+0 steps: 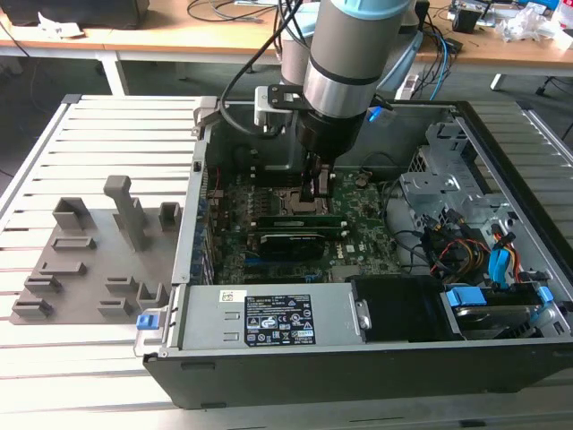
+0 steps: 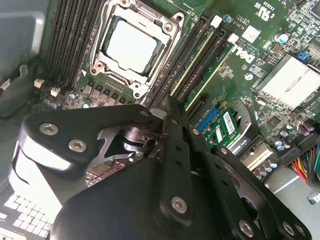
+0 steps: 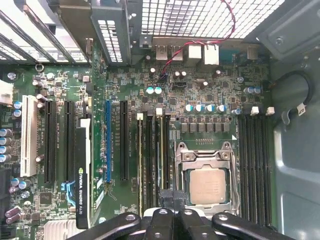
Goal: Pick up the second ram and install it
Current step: 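Press down the second ram until it locks into place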
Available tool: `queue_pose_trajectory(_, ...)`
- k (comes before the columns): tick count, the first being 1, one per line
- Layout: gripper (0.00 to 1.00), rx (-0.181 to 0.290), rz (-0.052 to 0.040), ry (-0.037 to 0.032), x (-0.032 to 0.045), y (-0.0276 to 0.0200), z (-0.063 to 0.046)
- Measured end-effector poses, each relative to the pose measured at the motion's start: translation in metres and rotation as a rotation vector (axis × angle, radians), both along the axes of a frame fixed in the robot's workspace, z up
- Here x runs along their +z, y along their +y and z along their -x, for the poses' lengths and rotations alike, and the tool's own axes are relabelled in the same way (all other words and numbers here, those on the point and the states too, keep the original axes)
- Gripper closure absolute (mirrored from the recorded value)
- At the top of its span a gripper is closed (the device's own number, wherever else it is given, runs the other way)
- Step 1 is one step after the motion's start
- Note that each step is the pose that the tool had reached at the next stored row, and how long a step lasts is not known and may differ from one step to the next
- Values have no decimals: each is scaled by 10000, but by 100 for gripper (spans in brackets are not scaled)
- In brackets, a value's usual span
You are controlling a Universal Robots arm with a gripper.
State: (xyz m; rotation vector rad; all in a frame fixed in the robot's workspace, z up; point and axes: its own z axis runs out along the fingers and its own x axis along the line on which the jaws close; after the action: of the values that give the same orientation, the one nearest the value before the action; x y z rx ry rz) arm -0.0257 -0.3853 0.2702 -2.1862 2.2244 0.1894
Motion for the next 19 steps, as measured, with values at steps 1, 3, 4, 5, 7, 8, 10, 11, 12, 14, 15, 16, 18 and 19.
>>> queue_pose_trajectory(1, 89, 0, -1, 1, 0, 0, 0)
queue_pose_trajectory(3, 89, 0, -2, 0, 0, 0, 0)
queue_pose_trajectory(4, 89, 0, -47, 28, -21, 0, -43)
queue_pose_trajectory(5, 89, 0, -51, 47, -44, 0, -70)
queue_pose_trajectory(7, 89, 1, -52, 75, -99, 0, -123)
queue_pose_trajectory(8, 89, -1, -52, 84, -140, 0, -161)
queue_pose_trajectory(10, 89, 0, -52, 146, -233, 0, -334)
queue_pose_trajectory(11, 89, -2, -51, 196, -276, 0, -435)
queue_pose_trajectory(12, 89, 1, -52, 216, -299, 0, -471)
queue_pose_trajectory(14, 89, 0, -52, 245, -351, 0, -506)
queue_pose_trajectory(15, 89, 0, -52, 253, -376, 0, -515)
queue_pose_trajectory(16, 89, -1, -50, 257, -390, -1, -518)
queue_pose_trajectory(18, 89, 1, -49, 264, -415, -13, -524)
queue_pose_trajectory(19, 89, 0, -51, 266, -419, -16, -524)
